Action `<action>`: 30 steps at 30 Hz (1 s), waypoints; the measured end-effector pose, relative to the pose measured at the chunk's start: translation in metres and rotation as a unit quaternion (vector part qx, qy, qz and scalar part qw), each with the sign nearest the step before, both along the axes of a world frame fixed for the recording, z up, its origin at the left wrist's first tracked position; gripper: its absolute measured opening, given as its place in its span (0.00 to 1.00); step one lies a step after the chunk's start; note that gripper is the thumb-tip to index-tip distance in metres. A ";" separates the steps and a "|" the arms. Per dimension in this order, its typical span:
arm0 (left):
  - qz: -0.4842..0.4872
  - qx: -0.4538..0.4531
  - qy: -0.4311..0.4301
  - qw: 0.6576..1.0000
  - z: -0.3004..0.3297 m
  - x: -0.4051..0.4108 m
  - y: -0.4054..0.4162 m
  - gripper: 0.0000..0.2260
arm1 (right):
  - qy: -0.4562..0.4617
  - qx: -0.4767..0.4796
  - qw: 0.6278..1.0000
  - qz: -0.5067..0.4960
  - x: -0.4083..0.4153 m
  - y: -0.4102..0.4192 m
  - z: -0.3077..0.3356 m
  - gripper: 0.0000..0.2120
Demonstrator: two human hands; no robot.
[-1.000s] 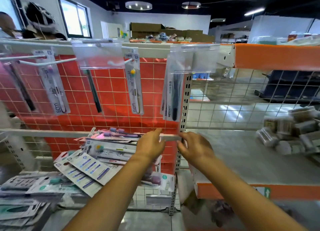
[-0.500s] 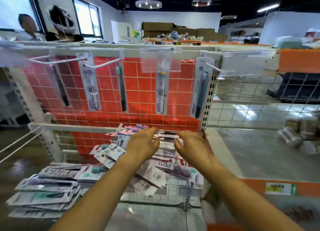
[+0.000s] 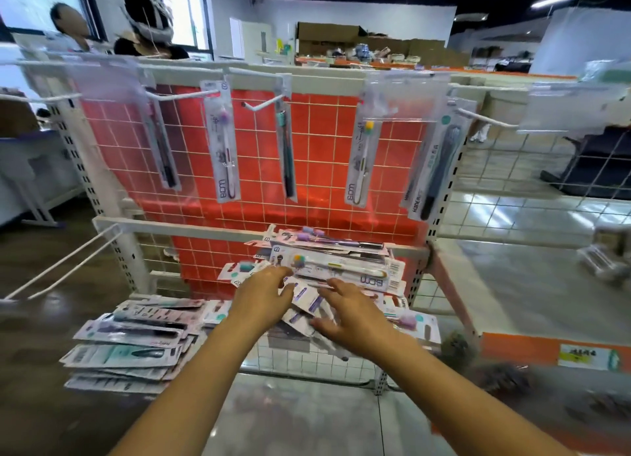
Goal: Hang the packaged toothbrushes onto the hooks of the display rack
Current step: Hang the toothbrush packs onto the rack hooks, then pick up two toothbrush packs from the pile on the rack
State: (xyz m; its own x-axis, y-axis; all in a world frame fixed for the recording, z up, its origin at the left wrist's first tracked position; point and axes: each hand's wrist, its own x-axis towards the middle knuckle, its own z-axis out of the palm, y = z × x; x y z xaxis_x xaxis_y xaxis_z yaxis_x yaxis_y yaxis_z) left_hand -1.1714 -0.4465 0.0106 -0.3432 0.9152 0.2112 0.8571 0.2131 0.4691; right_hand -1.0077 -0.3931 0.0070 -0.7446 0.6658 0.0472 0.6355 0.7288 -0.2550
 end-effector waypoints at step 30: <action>0.016 -0.017 0.019 1.000 -0.042 -0.044 -0.050 0.17 | -0.140 0.036 0.989 -0.037 -0.039 -0.009 -0.037 0.39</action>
